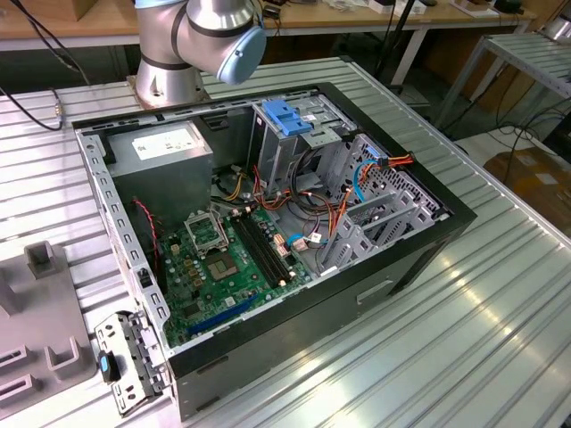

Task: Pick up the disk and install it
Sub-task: 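Pick up the disk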

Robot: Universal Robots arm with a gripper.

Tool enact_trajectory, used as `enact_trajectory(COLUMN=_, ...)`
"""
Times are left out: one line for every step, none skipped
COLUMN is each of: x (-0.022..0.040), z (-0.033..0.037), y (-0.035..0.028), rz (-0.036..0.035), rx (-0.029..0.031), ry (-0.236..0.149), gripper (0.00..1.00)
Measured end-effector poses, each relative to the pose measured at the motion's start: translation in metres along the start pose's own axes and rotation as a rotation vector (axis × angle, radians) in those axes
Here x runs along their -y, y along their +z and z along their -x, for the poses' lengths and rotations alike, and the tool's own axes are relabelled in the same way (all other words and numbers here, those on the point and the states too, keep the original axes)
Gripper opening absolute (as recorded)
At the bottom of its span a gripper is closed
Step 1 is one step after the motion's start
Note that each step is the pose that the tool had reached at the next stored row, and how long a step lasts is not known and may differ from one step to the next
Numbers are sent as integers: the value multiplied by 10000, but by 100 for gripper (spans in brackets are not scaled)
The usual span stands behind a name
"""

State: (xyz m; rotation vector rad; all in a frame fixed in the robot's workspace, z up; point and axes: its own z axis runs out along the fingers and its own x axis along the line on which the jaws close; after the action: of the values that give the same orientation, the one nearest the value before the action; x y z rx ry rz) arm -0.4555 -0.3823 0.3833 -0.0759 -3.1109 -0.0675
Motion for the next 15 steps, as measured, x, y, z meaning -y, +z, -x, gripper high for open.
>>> enact_trajectory(x=0, z=0, y=0, rz=0, rx=0, ry=-1, gripper=11)
enact_trajectory(x=0, z=-1, y=0, rz=0, rx=0, ry=0, gripper=11)
enact_trajectory(x=0, z=-2, y=0, rz=0, rx=0, ry=0, gripper=11)
enact_trajectory(x=0, z=-2, y=0, rz=0, rx=-1, ry=0, gripper=11)
enact_trajectory(x=0, z=-2, y=0, rz=0, rx=0, ry=-1, gripper=11)
enact_trajectory(x=0, z=-2, y=0, rz=0, rx=-1, ry=-2, gripper=11)
enact_trajectory(x=0, z=-3, y=0, rz=0, rx=0, ry=-11, gripper=11)
enact_trajectory(x=0, z=-3, y=0, rz=-1, rx=-2, ry=-34, gripper=11)
enact_trajectory(x=0, z=-3, y=0, rz=-2, rx=-3, ry=-63, gripper=11)
enact_trajectory(x=0, z=-3, y=0, rz=-4, rx=-6, ry=-141, gripper=11)
enact_trajectory(x=0, z=-3, y=1, rz=-6, rx=-9, ry=-241, gripper=11)
enact_trajectory(x=0, z=-3, y=0, rz=-11, rx=-17, ry=-399, gripper=11)
enact_trajectory(x=0, z=-3, y=0, rz=-16, rx=-23, ry=-523, gripper=11)
enact_trajectory(x=0, z=-3, y=0, rz=-21, rx=-30, ry=-718, gripper=11)
enact_trajectory(x=0, z=-3, y=0, rz=-26, rx=-37, ry=-870, gripper=11)
